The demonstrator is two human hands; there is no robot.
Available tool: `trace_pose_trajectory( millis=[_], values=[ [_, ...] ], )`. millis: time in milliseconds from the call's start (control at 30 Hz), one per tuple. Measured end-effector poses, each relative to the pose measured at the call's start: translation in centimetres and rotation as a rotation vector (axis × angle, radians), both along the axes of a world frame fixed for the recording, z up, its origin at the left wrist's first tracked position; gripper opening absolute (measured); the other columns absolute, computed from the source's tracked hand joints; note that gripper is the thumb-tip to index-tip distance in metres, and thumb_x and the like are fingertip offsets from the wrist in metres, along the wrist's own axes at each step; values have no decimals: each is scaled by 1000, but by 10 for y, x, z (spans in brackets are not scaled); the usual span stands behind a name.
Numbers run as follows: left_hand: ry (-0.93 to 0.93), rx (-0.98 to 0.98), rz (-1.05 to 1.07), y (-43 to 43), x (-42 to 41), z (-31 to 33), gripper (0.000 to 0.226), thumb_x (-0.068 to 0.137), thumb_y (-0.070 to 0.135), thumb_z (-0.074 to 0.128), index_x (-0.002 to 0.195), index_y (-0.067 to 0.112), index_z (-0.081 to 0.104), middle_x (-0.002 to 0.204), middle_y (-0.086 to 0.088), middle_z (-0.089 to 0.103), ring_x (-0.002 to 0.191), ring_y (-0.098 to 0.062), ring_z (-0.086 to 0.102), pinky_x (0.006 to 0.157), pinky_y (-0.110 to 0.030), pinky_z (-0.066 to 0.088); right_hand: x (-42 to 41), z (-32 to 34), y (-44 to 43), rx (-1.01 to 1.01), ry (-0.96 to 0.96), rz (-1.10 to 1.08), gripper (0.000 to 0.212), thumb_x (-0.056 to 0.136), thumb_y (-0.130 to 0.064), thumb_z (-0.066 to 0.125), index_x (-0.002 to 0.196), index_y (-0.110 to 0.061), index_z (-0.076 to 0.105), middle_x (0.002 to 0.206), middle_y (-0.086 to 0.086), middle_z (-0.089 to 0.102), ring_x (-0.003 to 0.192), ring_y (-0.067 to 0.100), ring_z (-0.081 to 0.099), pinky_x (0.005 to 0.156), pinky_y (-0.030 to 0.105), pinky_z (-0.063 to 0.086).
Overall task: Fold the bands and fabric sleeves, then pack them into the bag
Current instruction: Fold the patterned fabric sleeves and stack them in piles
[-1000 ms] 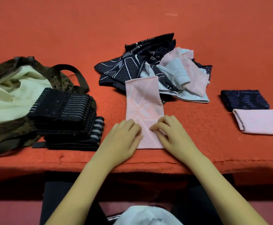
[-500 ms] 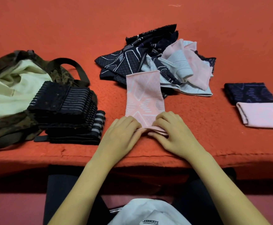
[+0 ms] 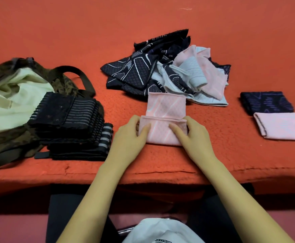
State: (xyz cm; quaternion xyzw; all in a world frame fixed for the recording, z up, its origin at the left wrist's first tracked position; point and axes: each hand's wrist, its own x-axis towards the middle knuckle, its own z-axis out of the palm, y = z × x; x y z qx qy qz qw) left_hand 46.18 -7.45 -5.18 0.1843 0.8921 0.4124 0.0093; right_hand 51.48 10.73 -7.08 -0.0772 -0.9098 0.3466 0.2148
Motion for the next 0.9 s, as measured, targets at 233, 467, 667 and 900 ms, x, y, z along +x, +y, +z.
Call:
trace_pose_trajectory(
  millis=[233,467,667,900],
  values=[
    [193,-341,140,27,0,-12,27,100,40,33,106,15,44,103,-6,60,98,-32,56,64,-35,31,-5,-1,-8,94,-3,-108,25,90,-27,61,80,-17,41,77,2,51,76,32,55,60,30,22],
    [340,-257,157,29,4,-21,47,93,39,35,127,9,47,116,-14,52,96,-32,52,72,-41,43,-6,-1,-7,53,-36,-117,26,91,-26,61,80,-15,39,77,1,47,77,31,53,60,33,23],
    [468,-431,-13,29,4,-29,43,90,46,39,120,26,62,121,-7,52,95,-24,44,73,-36,37,-8,-3,-4,24,-66,-112,24,89,-25,63,104,-9,53,98,8,55,93,28,55,71,29,33],
    [430,-457,9,29,3,-30,43,88,49,40,119,29,63,117,-5,53,93,-23,42,71,-36,37,2,-5,-5,439,18,-104,43,84,-42,48,114,-17,66,116,15,52,102,25,37,79,38,42]
  ],
)
